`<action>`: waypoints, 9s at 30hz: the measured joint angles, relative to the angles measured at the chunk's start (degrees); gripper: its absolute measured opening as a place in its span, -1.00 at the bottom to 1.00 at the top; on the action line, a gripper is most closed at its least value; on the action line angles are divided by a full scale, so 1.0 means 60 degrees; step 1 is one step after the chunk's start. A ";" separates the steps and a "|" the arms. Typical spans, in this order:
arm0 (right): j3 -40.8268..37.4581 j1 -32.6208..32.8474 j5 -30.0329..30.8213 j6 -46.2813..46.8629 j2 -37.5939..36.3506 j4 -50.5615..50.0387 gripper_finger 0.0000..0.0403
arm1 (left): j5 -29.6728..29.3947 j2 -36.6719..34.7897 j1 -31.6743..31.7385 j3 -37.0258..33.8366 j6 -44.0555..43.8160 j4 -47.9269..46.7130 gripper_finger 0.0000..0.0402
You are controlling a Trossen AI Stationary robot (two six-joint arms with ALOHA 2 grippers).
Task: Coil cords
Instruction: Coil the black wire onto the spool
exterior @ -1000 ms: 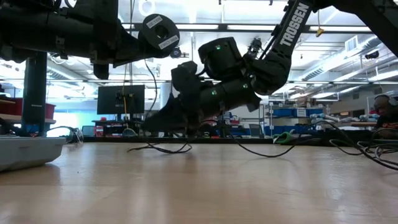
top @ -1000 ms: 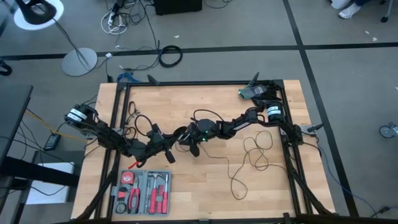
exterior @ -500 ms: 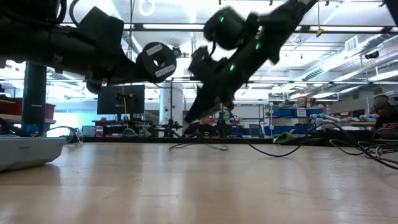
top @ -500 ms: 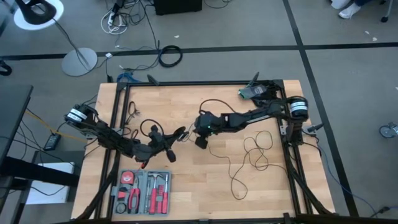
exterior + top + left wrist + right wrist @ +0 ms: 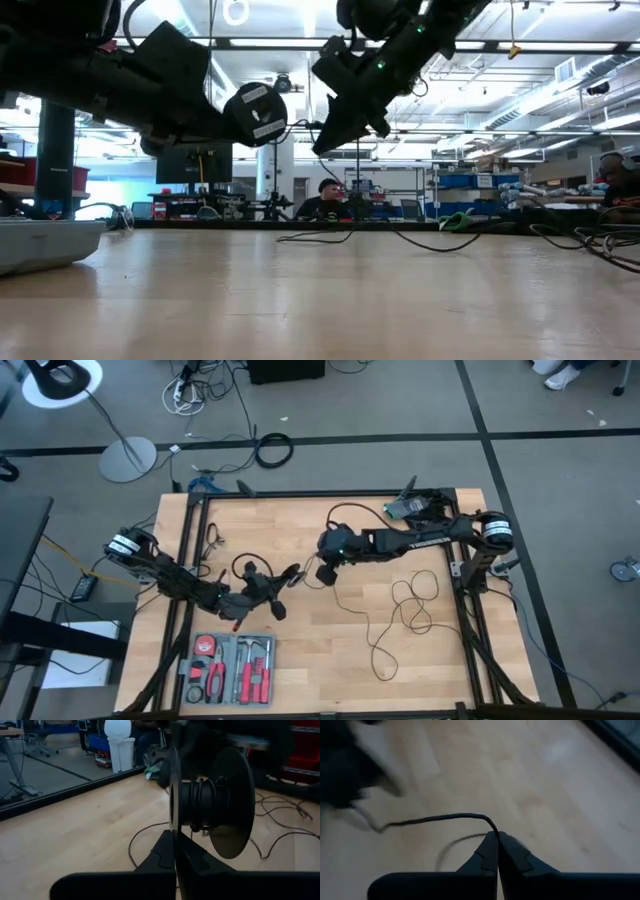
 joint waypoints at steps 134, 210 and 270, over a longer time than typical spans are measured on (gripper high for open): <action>-0.4489 0.1634 0.0318 -0.1107 0.2124 1.1101 -0.42 | 0.0171 -0.0006 0.0350 0.0137 0.1160 0.1644 -1.00; 0.0450 0.1875 0.0275 -0.1308 0.1982 0.2436 -0.92 | -0.0026 -0.0004 0.0535 0.0137 -0.0644 -0.0038 -1.00; -0.5462 0.1605 -0.0138 -0.1197 0.1030 1.0003 -0.59 | -0.0068 -0.0007 0.0474 0.0137 -0.0616 -0.0072 -1.00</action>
